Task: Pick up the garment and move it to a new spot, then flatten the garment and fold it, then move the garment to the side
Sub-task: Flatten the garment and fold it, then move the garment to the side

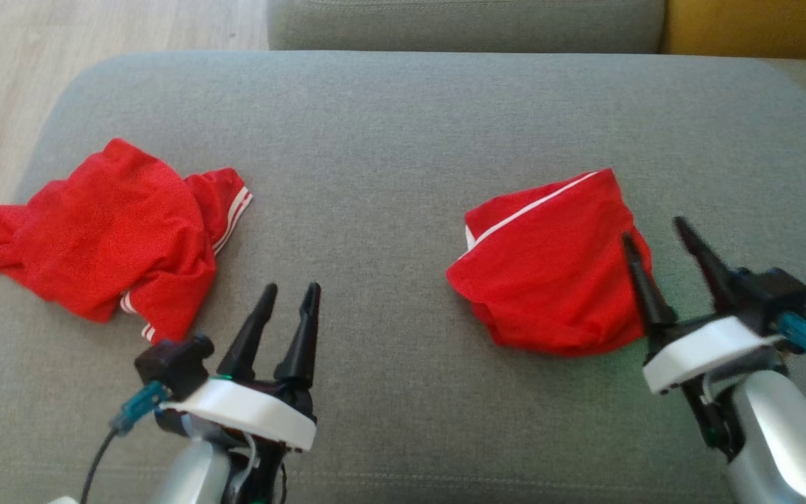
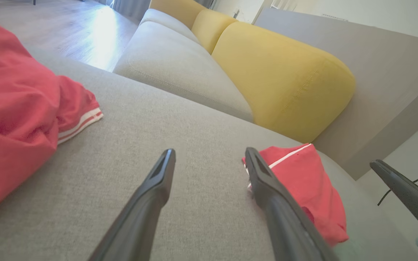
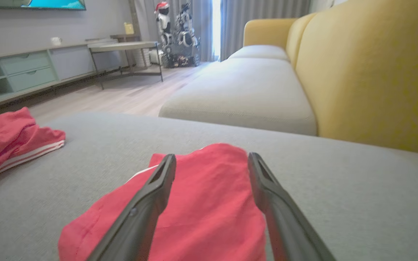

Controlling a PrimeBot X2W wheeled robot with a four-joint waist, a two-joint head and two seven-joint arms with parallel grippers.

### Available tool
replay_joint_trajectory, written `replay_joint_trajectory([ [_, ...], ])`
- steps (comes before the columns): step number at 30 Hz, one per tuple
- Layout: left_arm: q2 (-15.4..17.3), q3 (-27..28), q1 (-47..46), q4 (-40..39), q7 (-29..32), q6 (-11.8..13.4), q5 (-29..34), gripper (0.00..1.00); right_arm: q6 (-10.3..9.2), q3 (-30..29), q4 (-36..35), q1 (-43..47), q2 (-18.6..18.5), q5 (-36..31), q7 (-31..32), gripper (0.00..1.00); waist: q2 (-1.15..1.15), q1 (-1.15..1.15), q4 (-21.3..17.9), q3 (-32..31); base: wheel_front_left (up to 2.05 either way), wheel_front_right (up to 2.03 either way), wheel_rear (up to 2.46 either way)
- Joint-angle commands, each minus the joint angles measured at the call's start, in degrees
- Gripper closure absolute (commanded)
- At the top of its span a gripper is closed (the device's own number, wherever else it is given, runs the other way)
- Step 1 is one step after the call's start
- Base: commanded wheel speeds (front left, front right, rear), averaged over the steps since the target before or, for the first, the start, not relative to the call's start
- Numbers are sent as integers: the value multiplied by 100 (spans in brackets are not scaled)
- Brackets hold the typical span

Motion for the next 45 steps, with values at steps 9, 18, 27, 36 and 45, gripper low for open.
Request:
replay_joint_trajectory([
  [9, 14, 376, -136, -842, -45, -35, -37, 0, -5, -870, -729, 583, 626, -923, -528, 0, 0, 0, -125, -19, 0, 0, 0],
  [18, 14, 379, -4, -1071, -45, -35, -13, 0, -5, -1003, -812, 864, 937, -1265, -620, 0, 0, 0, -188, 27, 0, 0, 0],
  [27, 14, 251, -32, -930, -45, -35, 10, 0, -5, -985, -718, 677, 934, -1275, -610, 0, 0, 0, -140, 130, 0, 0, 0],
  [36, 14, 87, -318, -917, -45, -35, 32, 0, -5, -843, 70, -310, 595, -679, 71, 0, 0, 0, 17, 677, 0, 0, 0],
  [45, 14, 15, -587, -878, -45, -35, 27, 0, -5, -383, 1084, -1154, 267, -332, 689, 44, 0, 0, 257, 1213, 0, 0, 0],
])
